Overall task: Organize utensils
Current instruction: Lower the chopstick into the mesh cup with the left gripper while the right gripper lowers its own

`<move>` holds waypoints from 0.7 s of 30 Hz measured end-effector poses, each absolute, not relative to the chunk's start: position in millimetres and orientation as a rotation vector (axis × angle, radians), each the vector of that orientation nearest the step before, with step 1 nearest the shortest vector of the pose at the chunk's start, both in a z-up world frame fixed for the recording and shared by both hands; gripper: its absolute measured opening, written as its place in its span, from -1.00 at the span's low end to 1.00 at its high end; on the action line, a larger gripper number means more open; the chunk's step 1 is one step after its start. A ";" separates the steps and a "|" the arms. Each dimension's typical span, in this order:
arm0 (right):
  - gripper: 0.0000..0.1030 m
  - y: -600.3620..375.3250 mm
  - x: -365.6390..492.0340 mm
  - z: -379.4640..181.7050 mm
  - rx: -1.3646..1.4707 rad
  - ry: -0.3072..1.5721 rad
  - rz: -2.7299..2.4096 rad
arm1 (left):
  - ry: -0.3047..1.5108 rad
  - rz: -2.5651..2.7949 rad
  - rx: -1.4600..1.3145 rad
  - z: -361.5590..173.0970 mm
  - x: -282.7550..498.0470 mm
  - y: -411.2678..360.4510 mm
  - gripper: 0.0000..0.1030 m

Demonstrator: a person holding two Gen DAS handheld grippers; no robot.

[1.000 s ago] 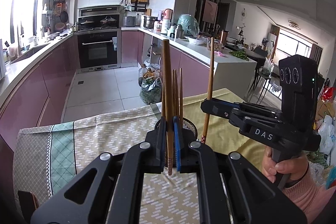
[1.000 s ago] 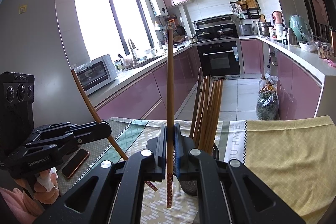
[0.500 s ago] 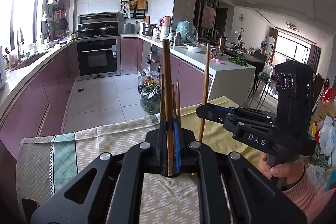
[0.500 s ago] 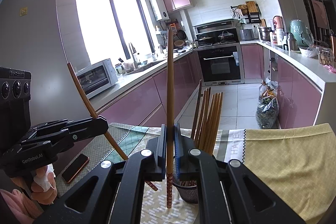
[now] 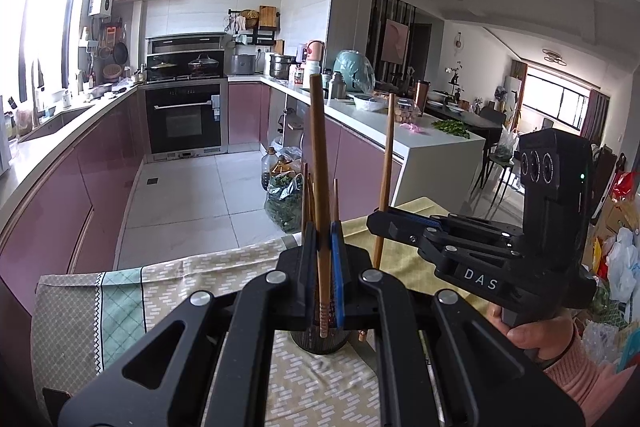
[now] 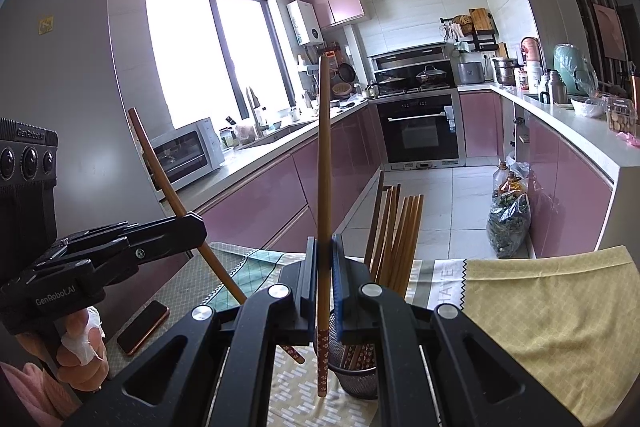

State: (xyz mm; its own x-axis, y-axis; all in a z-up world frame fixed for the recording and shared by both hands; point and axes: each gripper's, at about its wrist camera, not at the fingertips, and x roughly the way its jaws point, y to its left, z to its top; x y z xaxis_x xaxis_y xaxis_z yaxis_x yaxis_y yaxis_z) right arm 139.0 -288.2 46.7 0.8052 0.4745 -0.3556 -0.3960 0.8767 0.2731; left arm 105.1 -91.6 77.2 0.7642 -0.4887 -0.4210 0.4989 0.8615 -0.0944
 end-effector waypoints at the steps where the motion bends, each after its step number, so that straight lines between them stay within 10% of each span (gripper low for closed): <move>1: -0.89 -288.4 139.3 46.9 0.190 0.428 0.469 | 0.449 -0.537 0.024 77.8 105.0 -92.1 -0.85; 21: -0.89 -287.4 142.8 53.2 0.188 0.416 0.459 | 0.445 -0.529 0.026 77.5 115.5 -99.7 -0.85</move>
State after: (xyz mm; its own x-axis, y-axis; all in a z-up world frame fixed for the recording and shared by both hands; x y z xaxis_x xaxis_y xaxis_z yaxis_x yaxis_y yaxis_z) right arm 142.8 -287.4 53.2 0.8149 0.4652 -0.3457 -0.3896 0.8812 0.2676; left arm 115.5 -99.7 77.5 0.7705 -0.4820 -0.4171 0.4929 0.8655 -0.0895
